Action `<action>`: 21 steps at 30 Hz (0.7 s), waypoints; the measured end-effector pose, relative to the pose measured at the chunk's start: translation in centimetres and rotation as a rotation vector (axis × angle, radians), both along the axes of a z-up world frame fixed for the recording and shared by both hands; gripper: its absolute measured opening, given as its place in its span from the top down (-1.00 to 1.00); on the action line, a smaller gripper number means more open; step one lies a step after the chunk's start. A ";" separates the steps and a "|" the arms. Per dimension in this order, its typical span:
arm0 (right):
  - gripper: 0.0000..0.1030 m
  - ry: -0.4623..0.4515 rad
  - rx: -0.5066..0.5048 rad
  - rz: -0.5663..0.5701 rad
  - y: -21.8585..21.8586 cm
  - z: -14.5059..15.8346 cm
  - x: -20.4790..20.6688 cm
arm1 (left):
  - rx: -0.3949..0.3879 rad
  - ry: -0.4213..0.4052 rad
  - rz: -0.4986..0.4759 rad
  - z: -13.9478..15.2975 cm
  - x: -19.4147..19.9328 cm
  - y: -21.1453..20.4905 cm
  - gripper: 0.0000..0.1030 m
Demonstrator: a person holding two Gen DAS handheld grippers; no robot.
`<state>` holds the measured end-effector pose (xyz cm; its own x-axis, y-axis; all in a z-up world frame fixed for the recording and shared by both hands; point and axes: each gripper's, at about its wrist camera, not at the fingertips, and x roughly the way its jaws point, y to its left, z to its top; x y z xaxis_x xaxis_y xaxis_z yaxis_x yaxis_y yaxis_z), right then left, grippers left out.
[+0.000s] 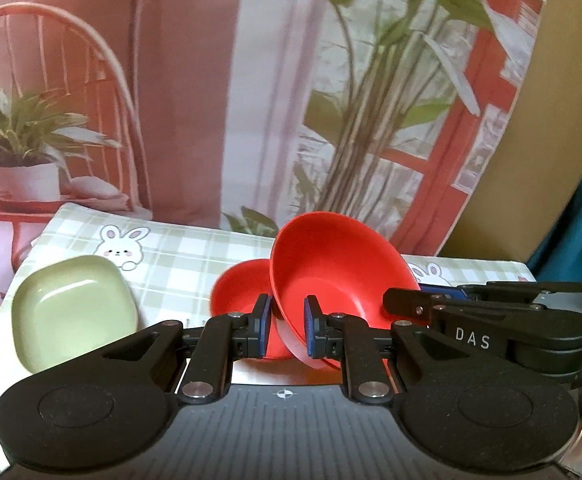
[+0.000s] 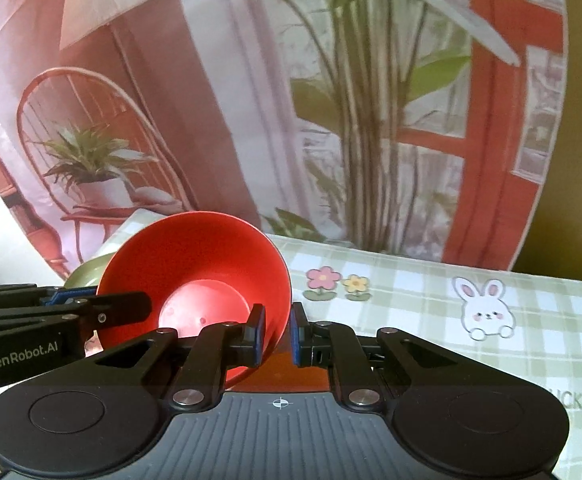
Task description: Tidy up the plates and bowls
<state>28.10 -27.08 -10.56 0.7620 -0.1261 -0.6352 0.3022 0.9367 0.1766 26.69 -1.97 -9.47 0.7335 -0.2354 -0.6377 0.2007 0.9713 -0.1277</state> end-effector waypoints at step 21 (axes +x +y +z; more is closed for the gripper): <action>0.77 0.136 -0.059 0.074 0.1 -3.7 7.5 | -0.040 0.071 0.057 -4.7 5.5 3.2 0.65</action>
